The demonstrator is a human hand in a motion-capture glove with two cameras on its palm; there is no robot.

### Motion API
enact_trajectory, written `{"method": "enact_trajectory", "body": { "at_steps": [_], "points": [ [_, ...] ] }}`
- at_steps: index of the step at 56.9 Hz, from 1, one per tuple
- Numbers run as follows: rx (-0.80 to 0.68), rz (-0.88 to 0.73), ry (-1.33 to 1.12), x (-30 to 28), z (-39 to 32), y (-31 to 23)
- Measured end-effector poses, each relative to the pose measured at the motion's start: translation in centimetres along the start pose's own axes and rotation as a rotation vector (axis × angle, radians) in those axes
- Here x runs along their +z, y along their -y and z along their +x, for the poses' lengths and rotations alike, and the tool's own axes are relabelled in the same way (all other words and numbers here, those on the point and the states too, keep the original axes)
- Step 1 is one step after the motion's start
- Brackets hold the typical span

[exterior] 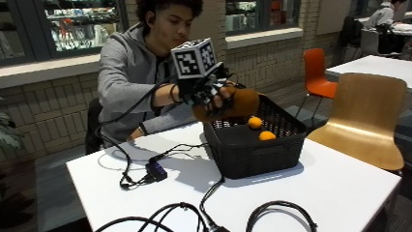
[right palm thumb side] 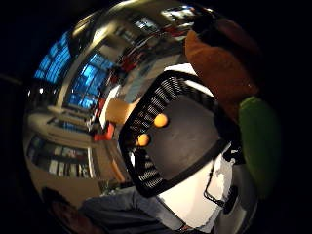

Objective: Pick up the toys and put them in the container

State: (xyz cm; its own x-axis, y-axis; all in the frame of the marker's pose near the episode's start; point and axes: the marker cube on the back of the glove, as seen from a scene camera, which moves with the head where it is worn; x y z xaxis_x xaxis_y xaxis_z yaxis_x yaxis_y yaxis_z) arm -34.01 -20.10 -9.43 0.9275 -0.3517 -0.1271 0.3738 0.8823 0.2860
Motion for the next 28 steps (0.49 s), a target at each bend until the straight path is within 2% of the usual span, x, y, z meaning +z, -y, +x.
{"method": "enact_trajectory", "body": {
  "at_steps": [7, 17, 24, 28],
  "points": [
    [-0.142, -0.046, -0.006, 0.7, -6.0, 1.0],
    [-0.212, -0.112, -0.012, 2.1, -8.6, 2.5],
    [-0.167, -0.113, -0.184, 2.2, -8.2, 3.3],
    [-0.157, -0.106, -0.192, 2.1, -7.9, 3.4]
  ]
}}
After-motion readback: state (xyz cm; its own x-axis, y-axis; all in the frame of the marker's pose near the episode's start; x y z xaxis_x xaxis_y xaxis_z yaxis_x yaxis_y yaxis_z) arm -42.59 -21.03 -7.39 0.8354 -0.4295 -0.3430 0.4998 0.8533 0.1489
